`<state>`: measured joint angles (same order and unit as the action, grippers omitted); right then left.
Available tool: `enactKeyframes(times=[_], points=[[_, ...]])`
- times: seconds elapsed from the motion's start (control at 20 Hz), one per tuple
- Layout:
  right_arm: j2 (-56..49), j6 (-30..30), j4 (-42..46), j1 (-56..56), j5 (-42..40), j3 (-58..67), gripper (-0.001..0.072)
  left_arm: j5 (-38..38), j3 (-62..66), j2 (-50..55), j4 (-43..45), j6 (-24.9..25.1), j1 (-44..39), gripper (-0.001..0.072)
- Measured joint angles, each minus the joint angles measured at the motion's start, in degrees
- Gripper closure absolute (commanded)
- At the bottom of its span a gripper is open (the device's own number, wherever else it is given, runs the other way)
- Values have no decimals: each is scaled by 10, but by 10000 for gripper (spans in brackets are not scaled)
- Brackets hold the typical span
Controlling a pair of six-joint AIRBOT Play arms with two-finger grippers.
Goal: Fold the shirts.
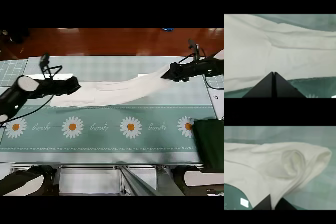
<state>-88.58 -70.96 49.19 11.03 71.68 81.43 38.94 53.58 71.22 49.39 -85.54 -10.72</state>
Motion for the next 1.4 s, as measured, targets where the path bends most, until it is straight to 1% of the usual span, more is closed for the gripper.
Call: enactKeyframes(times=[0.15,0.35,0.55,0.65,0.8,0.95,1.1,1.25,1.4], points=[[66,-12,43,0,20,-5,691,3,77,87,-15,0,-65,692],[161,-22,68,0,32,-34,691,60,236,230,-21,-6,-145,692],[245,-30,70,0,36,-71,691,132,393,360,-23,-35,-220,692],[275,-33,66,0,38,-85,690,155,445,402,-24,-49,-255,692],[298,-35,54,-1,40,-96,691,173,488,444,-37,-60,-299,691],[307,-37,42,-1,41,-100,690,184,506,460,-48,-64,-314,691],[310,-43,35,-1,41,-101,690,203,512,447,-51,-54,-291,691],[311,-49,13,-9,29,-102,690,223,505,393,-4,-42,-237,691],[303,-56,-6,-53,-6,-102,691,229,454,299,52,-42,-169,691]])
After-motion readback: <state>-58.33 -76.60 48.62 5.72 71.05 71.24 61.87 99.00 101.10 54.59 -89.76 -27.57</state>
